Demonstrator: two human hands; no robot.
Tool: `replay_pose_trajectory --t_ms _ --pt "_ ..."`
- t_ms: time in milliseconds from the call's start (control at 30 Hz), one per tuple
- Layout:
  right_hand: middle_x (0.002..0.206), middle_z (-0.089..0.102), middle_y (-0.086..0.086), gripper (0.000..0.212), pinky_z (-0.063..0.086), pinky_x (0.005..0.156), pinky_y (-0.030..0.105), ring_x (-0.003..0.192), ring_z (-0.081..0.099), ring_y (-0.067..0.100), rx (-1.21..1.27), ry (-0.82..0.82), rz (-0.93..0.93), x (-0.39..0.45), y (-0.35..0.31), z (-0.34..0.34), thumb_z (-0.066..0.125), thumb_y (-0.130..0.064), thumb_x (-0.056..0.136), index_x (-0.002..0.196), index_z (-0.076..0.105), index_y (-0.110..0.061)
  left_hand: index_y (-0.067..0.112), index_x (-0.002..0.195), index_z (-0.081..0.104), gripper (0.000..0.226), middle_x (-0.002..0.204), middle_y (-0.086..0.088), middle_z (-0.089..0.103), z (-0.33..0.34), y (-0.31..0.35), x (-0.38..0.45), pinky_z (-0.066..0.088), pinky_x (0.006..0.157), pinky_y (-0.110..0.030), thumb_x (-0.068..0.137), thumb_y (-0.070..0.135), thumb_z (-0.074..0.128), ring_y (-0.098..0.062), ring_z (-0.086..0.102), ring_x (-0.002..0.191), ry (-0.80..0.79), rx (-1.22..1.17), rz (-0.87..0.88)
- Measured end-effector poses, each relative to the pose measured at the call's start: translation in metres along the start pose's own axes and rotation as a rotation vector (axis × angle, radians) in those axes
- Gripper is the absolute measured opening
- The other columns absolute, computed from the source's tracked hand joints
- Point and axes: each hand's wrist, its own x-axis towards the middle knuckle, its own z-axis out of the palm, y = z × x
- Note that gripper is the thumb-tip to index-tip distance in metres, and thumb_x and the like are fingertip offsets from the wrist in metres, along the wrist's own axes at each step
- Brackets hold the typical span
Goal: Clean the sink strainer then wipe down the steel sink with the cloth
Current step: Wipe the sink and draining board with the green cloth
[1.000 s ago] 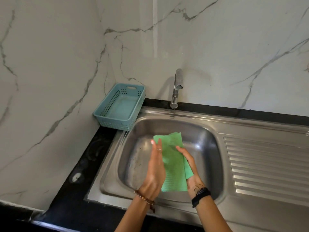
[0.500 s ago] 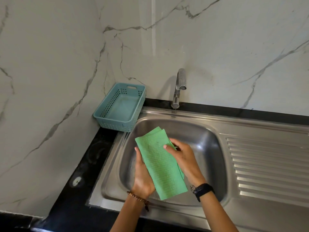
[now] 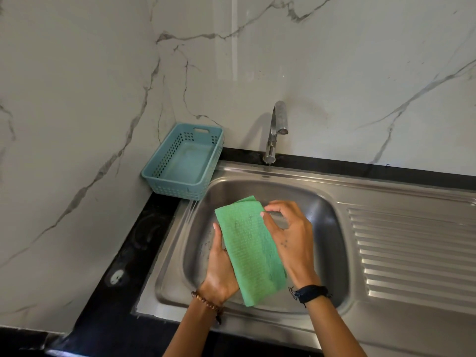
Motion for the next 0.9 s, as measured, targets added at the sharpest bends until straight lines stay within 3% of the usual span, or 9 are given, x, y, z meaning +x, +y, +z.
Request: replay_pose_trajectory --t_ms 167,300,433,533,600,700,800,900 --pt "0.095 0.063 -0.014 0.005 0.049 0.069 0.016 0.088 0.06 0.001 0.004 -0.062 0.057 0.006 0.001 0.006 0.065 -0.029 0.084 0.089 0.066 -0.029 0.014 0.123 0.06 0.081 0.124 -0.016 0.062 -0.001 0.0 -0.004 0.054 0.086 -0.042 0.077 0.073 0.032 -0.029 0.063 0.11 -0.005 0.006 -0.033" --pt "0.106 0.062 -0.01 0.021 0.052 0.078 0.024 0.095 0.061 0.005 0.094 -0.169 0.25 0.004 0.013 0.008 0.063 -0.034 0.086 0.105 0.062 -0.026 0.011 0.117 0.065 0.057 0.117 -0.016 0.066 -0.001 0.001 -0.005 0.055 0.082 -0.041 0.081 0.053 0.047 -0.029 0.066 0.102 0.036 0.095 -0.046" --pt "0.106 0.067 -0.004 0.037 0.052 0.074 0.024 0.093 0.066 0.009 0.355 -0.533 0.713 0.002 0.023 0.0 0.06 -0.046 0.084 0.111 0.058 -0.022 0.008 0.102 0.069 0.038 0.097 -0.015 0.073 -0.004 0.011 0.0 0.052 0.076 -0.041 0.079 0.031 0.05 -0.028 0.07 0.085 0.103 0.173 -0.049" --pt "0.107 0.07 0.004 0.025 0.055 0.066 0.02 0.089 0.069 0.015 0.434 -0.744 0.807 0.001 0.031 -0.002 0.062 -0.025 0.087 0.11 0.062 -0.014 0.004 0.108 0.06 0.034 0.095 -0.015 0.069 -0.002 0.026 0.009 0.051 0.074 -0.039 0.09 0.025 0.042 -0.028 0.065 0.083 0.241 0.298 -0.09" --pt "0.105 0.069 0.007 0.021 0.054 0.062 0.017 0.085 0.068 0.013 0.438 -0.722 0.813 -0.001 0.033 0.0 0.061 -0.009 0.087 0.108 0.062 -0.01 0.005 0.1 0.062 0.03 0.09 -0.013 0.066 -0.001 0.033 0.015 0.051 0.07 -0.035 0.094 0.027 0.041 -0.025 0.062 0.079 0.342 0.393 -0.135" --pt "0.1 0.067 0.006 0.021 0.053 0.06 0.017 0.081 0.065 0.012 0.405 -0.635 0.827 -0.003 0.039 0.005 0.058 -0.005 0.087 0.107 0.061 -0.009 0.005 0.096 0.059 0.023 0.088 -0.011 0.062 -0.005 0.034 0.021 0.05 0.064 -0.032 0.094 0.021 0.043 -0.021 0.059 0.074 0.44 0.503 -0.201" --pt "0.099 0.066 0.003 0.019 0.05 0.055 0.014 0.08 0.064 0.01 0.388 -0.624 0.857 -0.004 0.045 0.006 0.056 -0.005 0.088 0.105 0.06 -0.013 0.008 0.119 0.044 0.029 0.097 -0.01 0.059 -0.019 0.028 0.019 0.052 0.066 -0.034 0.091 0.002 0.042 -0.021 0.059 0.078 0.408 0.646 -0.223" --pt "0.103 0.067 0.001 0.021 0.049 0.059 0.018 0.085 0.065 0.011 0.354 -0.63 0.857 0.001 0.048 0.006 0.055 -0.007 0.088 0.102 0.06 -0.021 0.028 0.12 0.035 0.044 0.1 -0.002 0.061 -0.021 0.038 0.012 0.057 0.061 -0.028 0.088 -0.002 0.042 -0.018 0.065 0.079 0.267 0.816 -0.284"
